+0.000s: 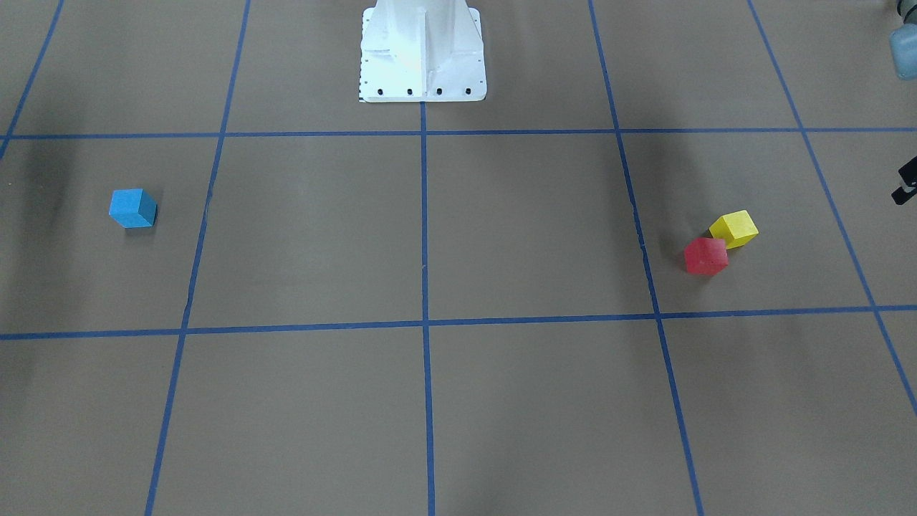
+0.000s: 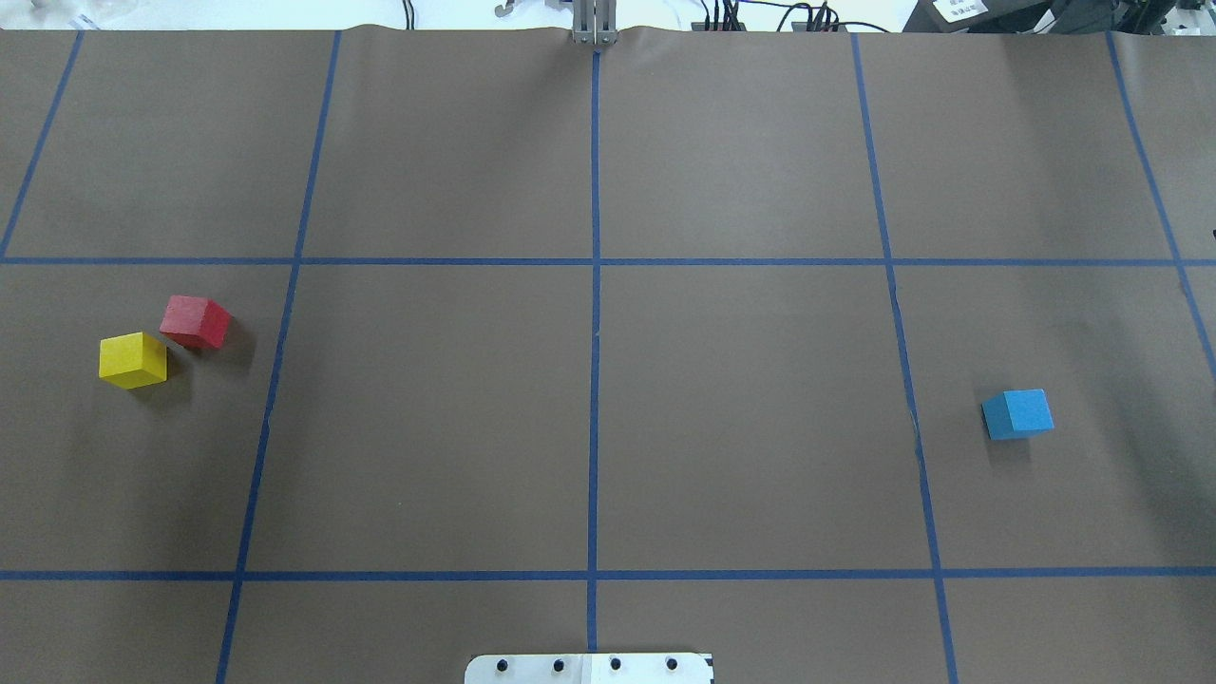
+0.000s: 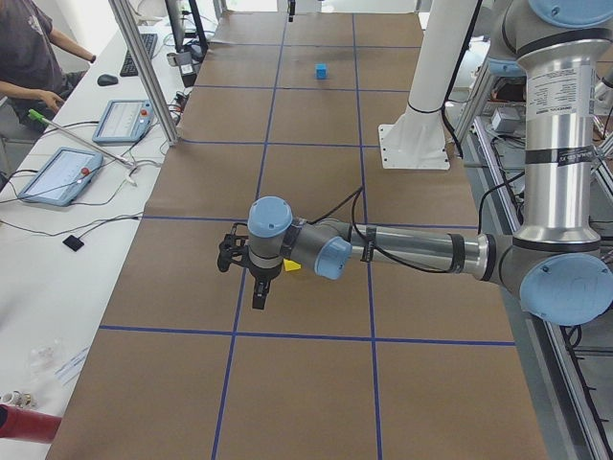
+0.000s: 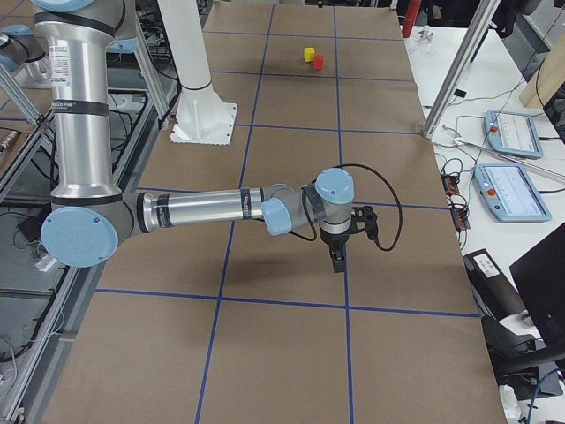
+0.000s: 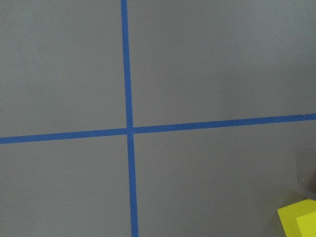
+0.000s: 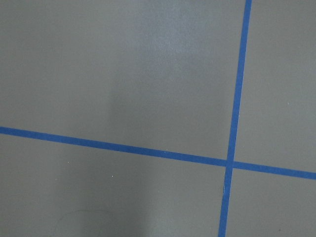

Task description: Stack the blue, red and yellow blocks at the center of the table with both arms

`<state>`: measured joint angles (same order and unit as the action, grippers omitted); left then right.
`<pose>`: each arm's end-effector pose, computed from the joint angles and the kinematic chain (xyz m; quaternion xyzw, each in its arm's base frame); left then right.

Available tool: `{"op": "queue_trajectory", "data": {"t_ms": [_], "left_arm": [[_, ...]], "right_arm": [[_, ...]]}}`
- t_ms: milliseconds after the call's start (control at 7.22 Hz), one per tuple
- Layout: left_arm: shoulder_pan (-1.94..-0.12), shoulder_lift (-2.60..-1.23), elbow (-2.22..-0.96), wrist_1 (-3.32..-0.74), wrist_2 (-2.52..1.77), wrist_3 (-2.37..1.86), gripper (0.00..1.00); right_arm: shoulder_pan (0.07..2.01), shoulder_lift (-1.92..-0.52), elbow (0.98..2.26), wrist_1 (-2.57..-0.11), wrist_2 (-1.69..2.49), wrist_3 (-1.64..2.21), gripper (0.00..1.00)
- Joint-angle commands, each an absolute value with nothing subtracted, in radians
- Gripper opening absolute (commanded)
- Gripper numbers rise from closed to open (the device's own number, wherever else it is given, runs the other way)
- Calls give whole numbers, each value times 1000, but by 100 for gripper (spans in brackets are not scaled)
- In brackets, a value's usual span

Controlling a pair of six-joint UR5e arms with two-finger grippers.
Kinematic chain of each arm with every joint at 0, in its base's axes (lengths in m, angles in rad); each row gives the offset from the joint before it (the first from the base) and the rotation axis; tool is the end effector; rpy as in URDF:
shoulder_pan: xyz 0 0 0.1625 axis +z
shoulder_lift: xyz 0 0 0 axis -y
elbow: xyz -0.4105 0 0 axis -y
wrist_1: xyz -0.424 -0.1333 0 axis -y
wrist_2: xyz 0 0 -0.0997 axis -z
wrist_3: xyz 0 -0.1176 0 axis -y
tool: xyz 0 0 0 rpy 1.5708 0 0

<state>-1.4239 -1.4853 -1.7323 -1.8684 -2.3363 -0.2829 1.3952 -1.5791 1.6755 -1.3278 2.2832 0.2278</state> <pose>0.0236 -0.5136 0.5819 0.0901 0.3953 0.0073 0.9141 -0.0392 -0.5438 0.5829 0.0862 -0.3684 -0.0348 0.9250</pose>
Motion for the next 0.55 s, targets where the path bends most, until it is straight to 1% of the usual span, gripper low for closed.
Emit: {"op": "queue_trajectory", "data": {"t_ms": [0, 138, 277, 415], "left_arm": [[-1421, -1444, -1784, -1862, -2352, -281, 100], [-1416, -1390, -1796, -1864, -2353, -279, 100], [-1416, -1384, -1801, -1867, -2361, -281, 100], [-1414, -1381, -1801, -1871, -2367, -281, 100]], "right_arm": [[1396, -1588, 1681, -1321, 2290, 229, 100], [1396, -1580, 1675, -1322, 2290, 230, 100], [1396, -1578, 1664, -1324, 2290, 239, 100], [1396, -1578, 1623, -1321, 2292, 229, 100]]}}
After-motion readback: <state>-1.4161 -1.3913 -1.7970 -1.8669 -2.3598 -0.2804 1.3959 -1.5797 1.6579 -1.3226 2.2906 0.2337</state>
